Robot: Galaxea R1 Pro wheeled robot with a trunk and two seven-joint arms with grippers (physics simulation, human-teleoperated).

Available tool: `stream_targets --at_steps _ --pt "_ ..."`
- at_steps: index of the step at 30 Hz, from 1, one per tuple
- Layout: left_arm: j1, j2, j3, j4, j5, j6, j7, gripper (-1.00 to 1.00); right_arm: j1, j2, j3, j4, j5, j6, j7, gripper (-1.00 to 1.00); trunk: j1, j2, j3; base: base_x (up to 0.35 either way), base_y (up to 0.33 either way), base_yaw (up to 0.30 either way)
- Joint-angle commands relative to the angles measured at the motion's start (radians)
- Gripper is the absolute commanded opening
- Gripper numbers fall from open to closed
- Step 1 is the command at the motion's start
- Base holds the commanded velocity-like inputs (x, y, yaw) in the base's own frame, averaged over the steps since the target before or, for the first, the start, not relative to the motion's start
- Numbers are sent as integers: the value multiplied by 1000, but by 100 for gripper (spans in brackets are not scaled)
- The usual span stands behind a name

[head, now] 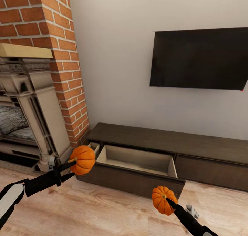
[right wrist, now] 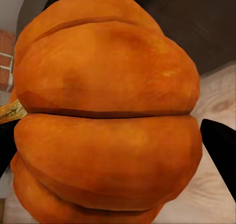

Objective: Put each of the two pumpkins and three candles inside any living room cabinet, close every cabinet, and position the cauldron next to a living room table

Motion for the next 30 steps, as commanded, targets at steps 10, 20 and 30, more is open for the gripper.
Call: stream_targets --at_steps 10,20,30 --pt "-1 1 -1 0 16 7 -3 -100 -1 -2 12 0 -8 11 20 -100 0 0 -1 234 128 0" --pt "-1 1 -1 1 16 7 -4 -100 -1 -3 12 0 -8 19 21 -100 0 0 9 25 2 -11" --pt "-1 2 -1 4 16 7 -6 -100 -1 0 12 -1 -7 19 22 -100 0 0 16 25 15 -221"
